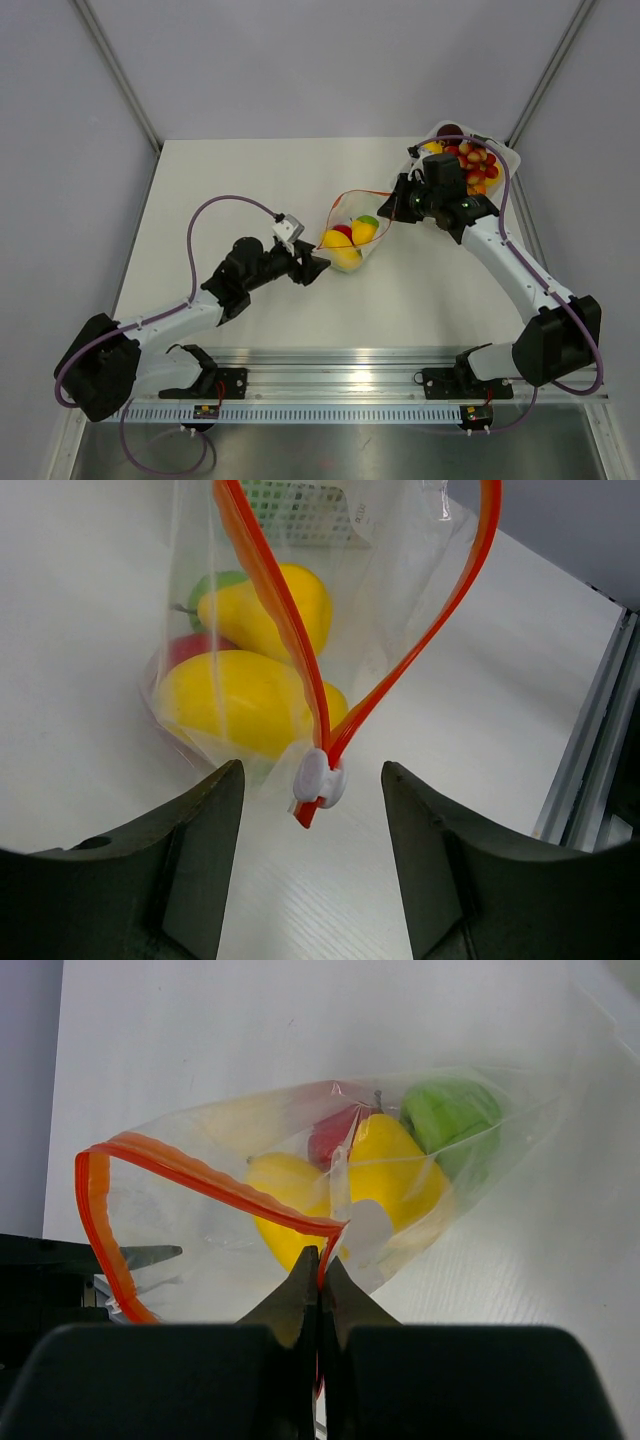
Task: Place the food in the zip-top bag and seal the zipper
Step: Zip the zipper food storage bag at the center of the board.
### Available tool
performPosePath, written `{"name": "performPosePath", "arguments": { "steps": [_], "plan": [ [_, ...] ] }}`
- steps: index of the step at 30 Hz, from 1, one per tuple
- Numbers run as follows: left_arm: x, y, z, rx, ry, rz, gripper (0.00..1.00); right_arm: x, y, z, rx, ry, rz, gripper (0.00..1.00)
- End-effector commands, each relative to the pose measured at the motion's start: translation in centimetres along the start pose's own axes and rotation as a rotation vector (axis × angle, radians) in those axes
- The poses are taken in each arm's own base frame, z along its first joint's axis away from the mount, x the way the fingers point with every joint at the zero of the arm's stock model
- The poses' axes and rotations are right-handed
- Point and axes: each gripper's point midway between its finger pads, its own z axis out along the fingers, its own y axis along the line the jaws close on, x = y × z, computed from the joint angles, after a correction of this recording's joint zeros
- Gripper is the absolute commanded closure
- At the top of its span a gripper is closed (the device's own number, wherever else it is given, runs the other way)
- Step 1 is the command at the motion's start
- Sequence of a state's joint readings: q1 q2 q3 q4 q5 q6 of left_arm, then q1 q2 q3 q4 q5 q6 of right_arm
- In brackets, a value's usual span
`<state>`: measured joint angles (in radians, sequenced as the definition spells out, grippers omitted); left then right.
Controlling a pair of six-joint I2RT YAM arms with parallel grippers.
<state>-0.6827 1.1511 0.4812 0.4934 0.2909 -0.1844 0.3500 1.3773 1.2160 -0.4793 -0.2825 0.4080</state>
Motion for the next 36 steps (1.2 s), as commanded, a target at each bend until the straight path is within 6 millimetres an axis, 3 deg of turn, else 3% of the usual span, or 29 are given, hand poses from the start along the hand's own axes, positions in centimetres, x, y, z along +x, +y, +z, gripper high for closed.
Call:
{"name": "performPosePath", "arguments": {
  "steps": [1,3,6,7,10,16,21,24,25,26,29,32,35,36],
  "plan": [
    [-3.4,-0.4,0.5,0.010,-0.110,0.038,0.39,-1.6,1.1,-1.3,-0.043,-0.065,-0.013,1.00],
    [-3.2,-0.1,0.5,-0.003,-0.102,0.045,0.42,-1.6,1.1,-1.4,-0.042,-0.066,-0.013,1.00],
    [-3.4,0.2,0.6,-0.023,-0.100,0.052,0.58,-1.6,1.0,-1.4,-0.039,-0.066,-0.015,1.00],
    [-4.0,0.1,0.6,-0.023,-0.110,0.059,0.74,-1.5,0.9,-1.4,-0.037,-0.062,-0.016,1.00],
    [-4.9,0.5,0.4,-0.049,-0.107,0.083,1.00,-1.4,0.8,-1.5,-0.035,-0.061,-0.016,1.00],
    [-8.8,-0.1,-0.3,-0.047,-0.168,0.191,1.00,0.1,1.7,-1.6,-0.102,0.010,-0.020,1.00],
    [-11.4,0.8,-0.6,-0.108,-0.244,0.230,1.00,1.0,2.1,-3.1,-0.118,-0.003,0.000,1.00],
    [-11.4,0.3,-0.4,-0.036,-0.232,0.277,1.00,1.7,2.3,-4.8,-0.128,-0.016,-0.013,0.87],
    [-11.8,-0.1,-0.5,0.019,-0.229,0.283,1.00,2.4,2.2,-5.2,-0.126,0.000,-0.018,0.73],
    [-11.9,0.8,-0.5,0.024,-0.219,0.265,1.00,2.5,2.5,-6.1,-0.140,-0.007,-0.058,0.64],
    [-12.5,0.2,-0.8,0.124,-0.216,0.281,1.00,3.0,2.2,-7.9,-0.119,-0.002,-0.138,0.38],
    [-12.8,-0.3,-1.3,0.185,-0.206,0.292,1.00,1.6,2.8,-10.3,-0.094,-0.034,-0.217,0.32],
    [-12.9,-1.3,-1.6,0.258,-0.190,0.332,1.00,-0.5,6.9,-13.7,-0.252,-0.125,-0.368,0.31],
    [-13.0,-1.5,-1.7,0.273,-0.185,0.338,1.00,-0.3,7.4,-14.1,-0.281,-0.126,-0.393,0.32]
  ]
}}
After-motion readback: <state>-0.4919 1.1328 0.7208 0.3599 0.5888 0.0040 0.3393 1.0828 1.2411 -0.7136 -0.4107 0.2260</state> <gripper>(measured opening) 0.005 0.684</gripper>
